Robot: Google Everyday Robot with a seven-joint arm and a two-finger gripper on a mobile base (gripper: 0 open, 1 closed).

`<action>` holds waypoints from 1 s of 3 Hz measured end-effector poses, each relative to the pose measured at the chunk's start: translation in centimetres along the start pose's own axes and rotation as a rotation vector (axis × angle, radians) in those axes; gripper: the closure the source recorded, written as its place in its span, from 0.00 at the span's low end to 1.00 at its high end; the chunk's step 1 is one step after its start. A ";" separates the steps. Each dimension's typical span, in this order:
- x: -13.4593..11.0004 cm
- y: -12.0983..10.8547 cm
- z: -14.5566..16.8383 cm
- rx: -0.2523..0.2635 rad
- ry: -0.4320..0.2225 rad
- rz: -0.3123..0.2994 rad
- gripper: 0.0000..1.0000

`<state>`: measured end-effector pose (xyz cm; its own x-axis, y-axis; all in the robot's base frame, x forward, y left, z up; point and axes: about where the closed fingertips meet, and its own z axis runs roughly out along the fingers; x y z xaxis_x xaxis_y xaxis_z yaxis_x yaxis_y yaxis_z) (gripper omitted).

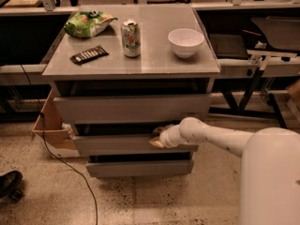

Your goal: Open middle drawer

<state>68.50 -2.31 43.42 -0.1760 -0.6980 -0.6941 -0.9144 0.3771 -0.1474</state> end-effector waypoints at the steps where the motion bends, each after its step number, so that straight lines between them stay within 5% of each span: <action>1: -0.5 -0.1 -0.5 0.000 0.000 0.000 0.96; 3: -0.3 1.6 -1.7 -0.033 0.018 -0.001 0.98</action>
Offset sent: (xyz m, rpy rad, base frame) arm -0.1782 -0.0214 0.0244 -0.1088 0.2036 0.1693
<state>66.43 -2.55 44.59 -0.1815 -0.7095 -0.6809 -0.9262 0.3561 -0.1242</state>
